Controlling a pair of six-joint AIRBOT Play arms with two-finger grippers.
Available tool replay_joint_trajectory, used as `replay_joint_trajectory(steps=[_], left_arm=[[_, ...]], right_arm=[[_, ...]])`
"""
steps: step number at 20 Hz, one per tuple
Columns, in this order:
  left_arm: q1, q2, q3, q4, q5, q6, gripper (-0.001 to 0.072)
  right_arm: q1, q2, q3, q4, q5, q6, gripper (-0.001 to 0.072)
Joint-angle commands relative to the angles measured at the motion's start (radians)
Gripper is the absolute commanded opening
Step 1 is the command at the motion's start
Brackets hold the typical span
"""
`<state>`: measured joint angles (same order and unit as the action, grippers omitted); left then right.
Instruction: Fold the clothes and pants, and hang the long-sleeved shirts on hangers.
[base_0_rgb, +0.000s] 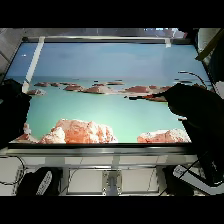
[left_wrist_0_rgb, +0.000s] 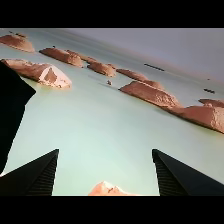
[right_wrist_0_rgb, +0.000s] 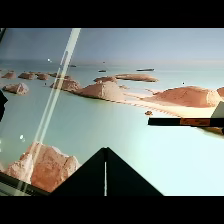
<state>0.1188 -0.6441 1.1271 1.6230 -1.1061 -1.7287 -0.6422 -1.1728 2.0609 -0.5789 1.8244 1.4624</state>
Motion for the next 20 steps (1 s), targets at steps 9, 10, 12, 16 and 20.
replay_joint_trajectory(steps=[9, 10, 12, 16, 20], left_arm=[[0.001, 0.001, 0.0, 0.0, 0.001, 0.0, 0.0653], [0.001, 0.001, 0.0, 0.0, 0.001, 0.0, 0.0654], [0.001, 0.001, 0.0, 0.0, 0.001, 0.0, 0.0653], [0.002, -0.018, -0.003, 0.002, 0.06, 0.001, 0.0654], [0.002, -0.135, -0.003, 0.126, 0.005, -0.078, 0.0654]], right_arm=[[0.003, 0.0, 0.0, -0.005, -0.002, 0.0, 0.0022], [0.003, 0.0, 0.0, -0.005, -0.002, 0.0, 0.0022], [0.003, 0.0, 0.0, -0.005, -0.002, 0.0, 0.0022], [0.003, 0.0, 0.0, -0.005, -0.003, 0.0, 0.0022], [0.003, 0.0, 0.0, -0.006, -0.007, 0.0, 0.0022]])
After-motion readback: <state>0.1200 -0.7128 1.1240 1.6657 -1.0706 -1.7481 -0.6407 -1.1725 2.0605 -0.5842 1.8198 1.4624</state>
